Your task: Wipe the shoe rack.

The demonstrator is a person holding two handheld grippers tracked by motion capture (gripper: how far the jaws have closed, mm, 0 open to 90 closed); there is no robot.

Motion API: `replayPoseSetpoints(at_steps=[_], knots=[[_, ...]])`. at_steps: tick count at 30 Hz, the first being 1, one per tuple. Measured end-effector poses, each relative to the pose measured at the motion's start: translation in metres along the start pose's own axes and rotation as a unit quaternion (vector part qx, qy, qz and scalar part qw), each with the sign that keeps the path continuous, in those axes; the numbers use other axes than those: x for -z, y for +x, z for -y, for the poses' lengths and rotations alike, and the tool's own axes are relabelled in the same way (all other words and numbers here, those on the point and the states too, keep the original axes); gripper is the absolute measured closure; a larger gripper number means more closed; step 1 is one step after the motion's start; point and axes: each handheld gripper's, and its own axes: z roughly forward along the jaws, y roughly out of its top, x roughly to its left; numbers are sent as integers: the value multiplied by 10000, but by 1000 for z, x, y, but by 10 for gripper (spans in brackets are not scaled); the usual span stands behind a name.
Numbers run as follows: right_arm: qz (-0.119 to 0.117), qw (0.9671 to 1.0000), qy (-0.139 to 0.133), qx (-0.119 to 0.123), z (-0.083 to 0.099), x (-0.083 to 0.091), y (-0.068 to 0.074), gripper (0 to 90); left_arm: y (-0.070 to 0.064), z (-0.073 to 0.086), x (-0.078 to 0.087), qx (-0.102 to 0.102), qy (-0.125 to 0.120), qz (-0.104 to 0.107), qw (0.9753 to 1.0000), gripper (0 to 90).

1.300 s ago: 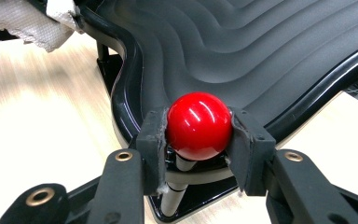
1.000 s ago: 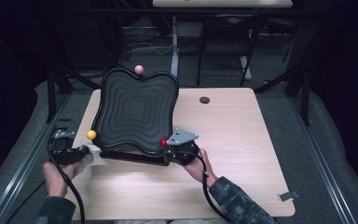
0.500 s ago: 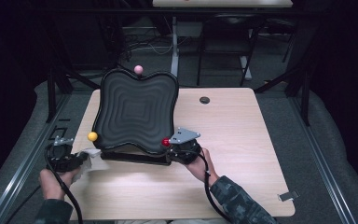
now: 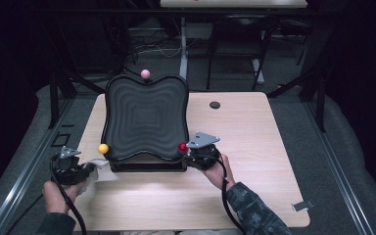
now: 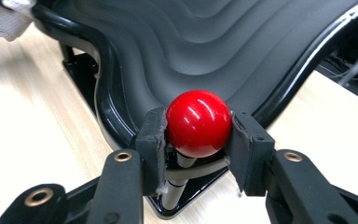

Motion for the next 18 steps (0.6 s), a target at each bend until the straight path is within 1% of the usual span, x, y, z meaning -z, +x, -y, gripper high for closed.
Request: replayPoseSetpoints(at_steps=[1, 2, 3, 4, 7, 8, 9, 10, 13, 14, 17, 18], knots=[[51, 10000, -9, -23, 1, 1, -2, 599, -1, 0, -1, -25, 10, 13, 10000, 789], [43, 10000, 9, -79, 3, 3, -6, 599, -3, 0, -2, -77, 13, 22, 10000, 788], [43, 10000, 9, -79, 3, 3, -6, 599, -5, 0, -3, -99, 30, 29, 9999, 788], [103, 9999, 14, -95, 4, 5, -8, 598, -7, 0, -3, -179, 32, 21, 9998, 788], [133, 9998, 15, -115, 6, 6, -11, 598, -9, -1, -4, -220, 24, 25, 9998, 788], [183, 9997, 45, -135, 6, 8, -12, 598, -10, -1, -4, -236, 36, 22, 9997, 788], [153, 9998, 59, -150, 7, 9, -13, 598, -10, 0, -4, -244, 28, 22, 9997, 788], [233, 9996, 54, -164, 9, 11, -16, 598, -11, 0, -5, -261, 43, 23, 9996, 788], [287, 9994, 55, -201, 10, 13, -18, 598, -11, 1, -6, -280, 62, 17, 9996, 788], [403, 9988, 37, -288, 13, 15, -20, 598, -11, 0, -5, -284, 59, 32, 9996, 788], [429, 9986, 31, -295, 15, 17, -20, 596, -11, -1, -5, -272, 40, 38, 9996, 788], [533, 9981, 7, -308, 15, 16, -18, 594, -11, -1, -5, -276, 35, 40, 9996, 788]])
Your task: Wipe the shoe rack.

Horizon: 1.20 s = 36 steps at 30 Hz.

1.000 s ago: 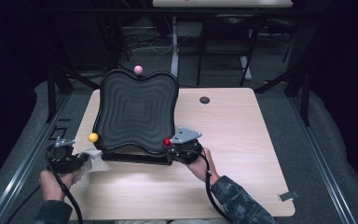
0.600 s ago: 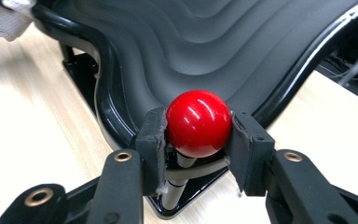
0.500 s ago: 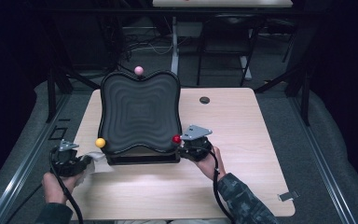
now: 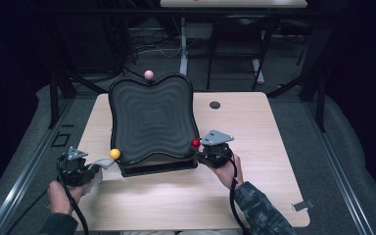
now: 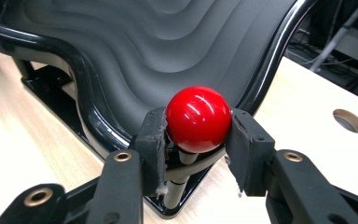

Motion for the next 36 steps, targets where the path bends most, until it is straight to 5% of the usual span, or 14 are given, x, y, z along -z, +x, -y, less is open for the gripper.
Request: replayPoseSetpoints(at_steps=[5, 11, 21, 28, 33, 36], knots=[[269, 9995, -127, -86, -2, -11, 9, 490, -2, -2, -2, -35, 13, -7, 10000, 787], [537, 9983, -210, -42, -4, -14, 12, 596, -1, -1, -2, -29, 12, -32, 10000, 787], [199, 9997, -118, 102, -1, -7, -8, 603, -2, -2, -1, -86, 16, -19, 10000, 786], [-194, 9997, 18, 156, 5, 4, -38, 602, -3, -5, 2, -136, -76, 14, 9999, 787], [-220, 9997, 33, 138, 9, 8, -50, 601, -5, -6, 3, -151, -108, 37, 9998, 775], [-129, 9998, 89, -78, 12, 11, -60, 600, -7, -8, 4, -163, -153, 48, 9997, 768]])
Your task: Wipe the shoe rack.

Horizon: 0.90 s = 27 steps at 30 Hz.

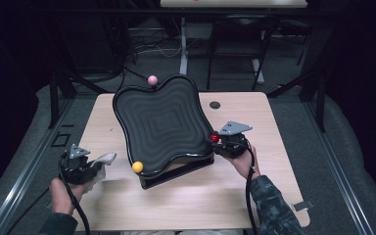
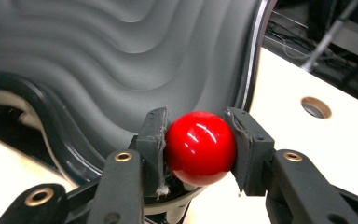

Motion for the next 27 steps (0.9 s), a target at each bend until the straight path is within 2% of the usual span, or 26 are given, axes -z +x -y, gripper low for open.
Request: replayPoseSetpoints(at_steps=[1, 2, 3, 4, 7, 9, 15, 17, 18, 19, 20, 21, 22, 24, 25, 27], knots=[[0, 10000, 0, 0, 0, 0, 0, 600, 0, 0, 0, 0, 0, 0, 10000, 765], [126, 9998, 15, -164, 2, 1, -5, 597, -1, 0, 0, -1, -17, 8, 10000, 763], [126, 9998, 15, -164, 2, 1, -5, 597, -1, -1, 1, -17, -24, 6, 10000, 763], [260, 9991, 30, -333, 3, 1, -9, 598, -2, -1, 1, -22, -45, 2, 10000, 759], [351, 9987, 68, -369, 3, 2, -12, 601, -3, -3, 2, -37, -84, 13, 10000, 757], [494, 9978, 74, -427, 4, 4, -17, 603, -4, -4, 4, -34, -104, 32, 9999, 773], [461, 9980, 42, -428, 8, 5, -27, 603, -10, -11, 8, 62, -336, 100, 9994, 799], [376, 9984, 2, -421, 8, 4, -29, 600, -12, -14, 9, 60, -390, 75, 9992, 800], [598, 9966, 120, -559, 5, 1, -27, 575, -13, -17, 8, 48, -404, 84, 9991, 800], [598, 9966, 120, -559, 5, 1, -27, 575, -14, -18, 8, 23, -411, 81, 9991, 800], [680, 9953, 185, -658, 5, -2, -26, 517, -15, -19, 7, 9, -408, 73, 9991, 799], [691, 9948, 214, -723, 5, -5, -26, 499, -16, -20, 6, -4, -387, 67, 9992, 798], [752, 9944, 223, -707, 4, -8, -24, 528, -17, -21, 5, -21, -387, 74, 9992, 797], [1055, 9926, 184, -580, 2, -11, -20, 598, -18, -23, 5, -77, -381, 86, 9992, 795], [1114, 9923, 172, -513, 2, -11, -19, 599, -19, -24, 5, -77, -375, 86, 9992, 793], [1085, 9926, 165, -525, 2, -11, -20, 600, -19, -27, 6, -79, -392, 80, 9992, 793]])
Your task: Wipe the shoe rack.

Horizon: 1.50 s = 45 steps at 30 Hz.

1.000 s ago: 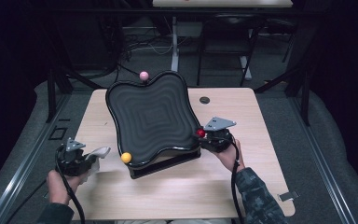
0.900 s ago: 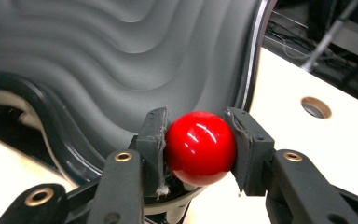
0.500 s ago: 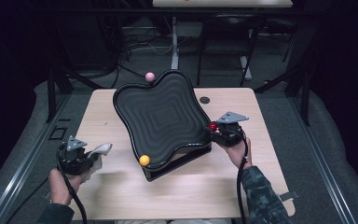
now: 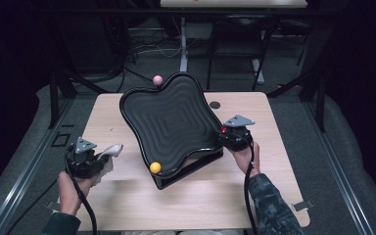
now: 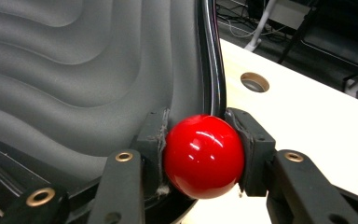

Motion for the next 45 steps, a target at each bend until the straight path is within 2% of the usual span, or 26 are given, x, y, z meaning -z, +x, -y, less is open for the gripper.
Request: replayPoseSetpoints(at_steps=[1, 3, 7, 9, 10, 11, 12, 14, 18, 22, 23, 27, 28, 34, 43, 45], knots=[[-101, 9999, 48, 114, 0, 1, -1, 602, 0, -2, 1, -5, -9, -13, 10000, 792], [-82, 9998, 38, 202, 0, 1, -1, 602, -2, -10, 2, -11, -62, -23, 10000, 792], [-254, 9992, -33, 323, 0, -1, -4, 602, -3, -17, 3, -4, -37, -110, 9999, 794], [-359, 9988, -76, 328, 0, -2, -5, 601, -1, -25, 2, 1, 15, -256, 9997, 795], [-359, 9988, -76, 328, 0, -2, -5, 601, -1, -25, 2, 1, 15, -256, 9997, 795], [-452, 9988, -63, 162, 0, -3, -7, 592, 2, -31, 0, 12, 12, -314, 9995, 796], [-452, 9988, -63, 162, 0, -3, -7, 592, 2, -31, 0, 12, 12, -314, 9995, 797], [-487, 9988, -53, -21, 1, -3, -7, 585, 6, -39, -3, 33, 26, -314, 9995, 797], [-387, 9991, -133, -51, 0, -2, -5, 594, 9, -58, -2, -34, -23, -363, 9993, 797], [-437, 9989, -152, -99, 1, -2, -5, 596, 10, -77, 3, -75, -144, -387, 9991, 796], [-362, 9992, -168, -100, 2, -2, -4, 597, 7, -87, 3, -166, -179, -392, 9989, 795], [-381, 9991, -166, -71, 2, -1, -3, 598, 3, -98, 0, -270, -154, -413, 9987, 795], [-387, 9991, -161, -66, 2, -1, -3, 598, 0, -103, -3, -387, -100, -543, 9977, 795], [-325, 9994, -146, -24, 2, -1, 0, 598, 1, -106, -7, -369, -53, -515, 9980, 807], [-320, 9994, -145, -34, 2, -1, 0, 598, -8, -101, -6, -546, 59, -516, 9972, 809], [-322, 9994, -143, -26, 2, 0, 0, 598, -12, -99, -6, -655, 94, -598, 9960, 809]])
